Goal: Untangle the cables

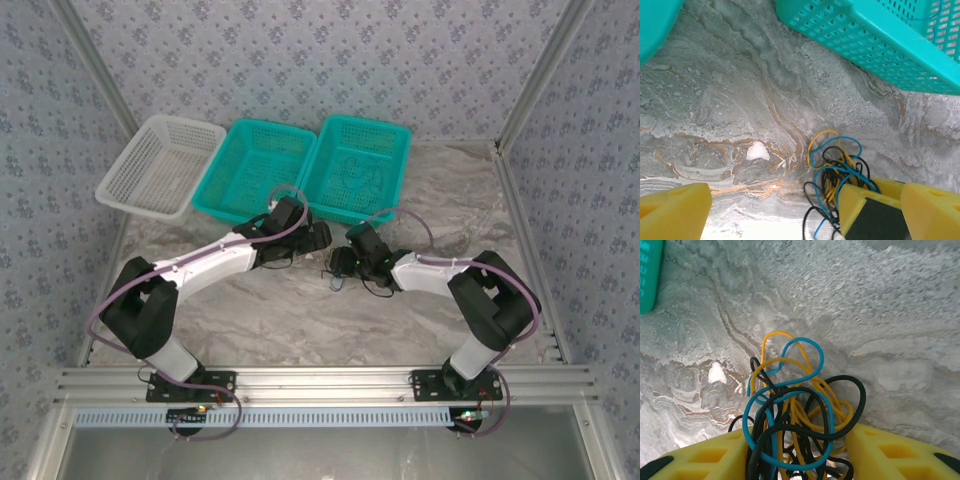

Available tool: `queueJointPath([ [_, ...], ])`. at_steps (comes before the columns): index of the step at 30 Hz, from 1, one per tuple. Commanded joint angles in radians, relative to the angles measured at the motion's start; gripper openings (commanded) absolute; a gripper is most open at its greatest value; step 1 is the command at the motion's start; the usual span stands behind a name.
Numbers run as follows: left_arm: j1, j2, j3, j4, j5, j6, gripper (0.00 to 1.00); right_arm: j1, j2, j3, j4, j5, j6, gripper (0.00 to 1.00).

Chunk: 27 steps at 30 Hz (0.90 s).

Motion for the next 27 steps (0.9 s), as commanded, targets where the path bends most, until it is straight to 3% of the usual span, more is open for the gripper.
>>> queueJointPath([
  [1,-0.005,-0.013,-0.003,-0.019,0.039,-0.026,0.95,-0.017,0.001,-0.028,-0.02,0.031,-0.007,0.48],
  [14,-0.042,0.037,-0.018,0.027,0.181,-0.013,0.84,-0.097,-0.041,-0.228,0.305,-0.129,-0.007,0.19],
  [21,-0.049,0.02,-0.075,0.176,0.273,0.014,0.77,-0.101,-0.048,-0.246,0.336,-0.138,-0.005,0.17],
  [27,-0.055,0.046,-0.06,0.134,0.368,0.07,0.68,-0.108,-0.043,-0.246,0.342,-0.132,0.029,0.16],
])
